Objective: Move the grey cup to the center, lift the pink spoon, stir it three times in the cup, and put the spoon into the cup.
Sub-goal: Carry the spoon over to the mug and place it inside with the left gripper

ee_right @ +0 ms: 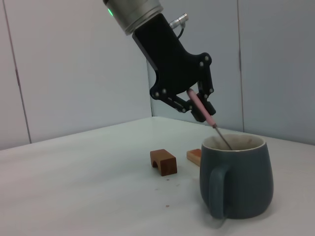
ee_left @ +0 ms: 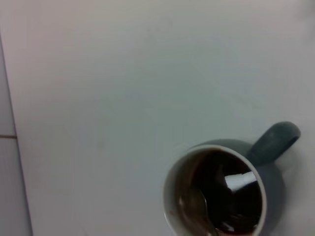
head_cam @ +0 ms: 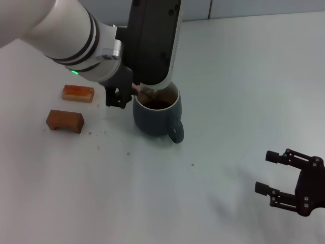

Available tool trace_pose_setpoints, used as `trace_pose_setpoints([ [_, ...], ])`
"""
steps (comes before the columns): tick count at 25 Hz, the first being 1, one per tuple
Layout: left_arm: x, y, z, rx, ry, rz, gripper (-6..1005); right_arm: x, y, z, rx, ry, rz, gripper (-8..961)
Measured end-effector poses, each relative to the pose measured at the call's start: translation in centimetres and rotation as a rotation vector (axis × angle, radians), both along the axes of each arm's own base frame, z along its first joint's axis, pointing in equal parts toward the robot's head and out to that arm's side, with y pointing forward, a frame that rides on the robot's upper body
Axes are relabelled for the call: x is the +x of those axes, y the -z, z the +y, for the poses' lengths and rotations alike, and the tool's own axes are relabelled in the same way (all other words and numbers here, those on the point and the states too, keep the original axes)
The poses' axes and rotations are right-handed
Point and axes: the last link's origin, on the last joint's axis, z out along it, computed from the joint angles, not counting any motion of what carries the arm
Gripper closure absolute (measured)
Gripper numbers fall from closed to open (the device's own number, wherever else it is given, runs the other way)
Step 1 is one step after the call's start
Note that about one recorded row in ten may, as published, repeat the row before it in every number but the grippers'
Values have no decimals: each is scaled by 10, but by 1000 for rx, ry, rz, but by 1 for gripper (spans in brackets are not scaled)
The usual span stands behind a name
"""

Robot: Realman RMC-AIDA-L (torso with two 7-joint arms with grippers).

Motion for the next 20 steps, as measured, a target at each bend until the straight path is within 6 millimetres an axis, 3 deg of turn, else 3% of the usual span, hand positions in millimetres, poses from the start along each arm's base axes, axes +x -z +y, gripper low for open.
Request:
trace_pose_setpoints([
  [9,3,-5,-11,-22,-7,0,853,0,0,0,-2,-1,1,201],
  [20,12,4,-13,-44,32,-25,851,1,0,-4,-7,5,5,201],
])
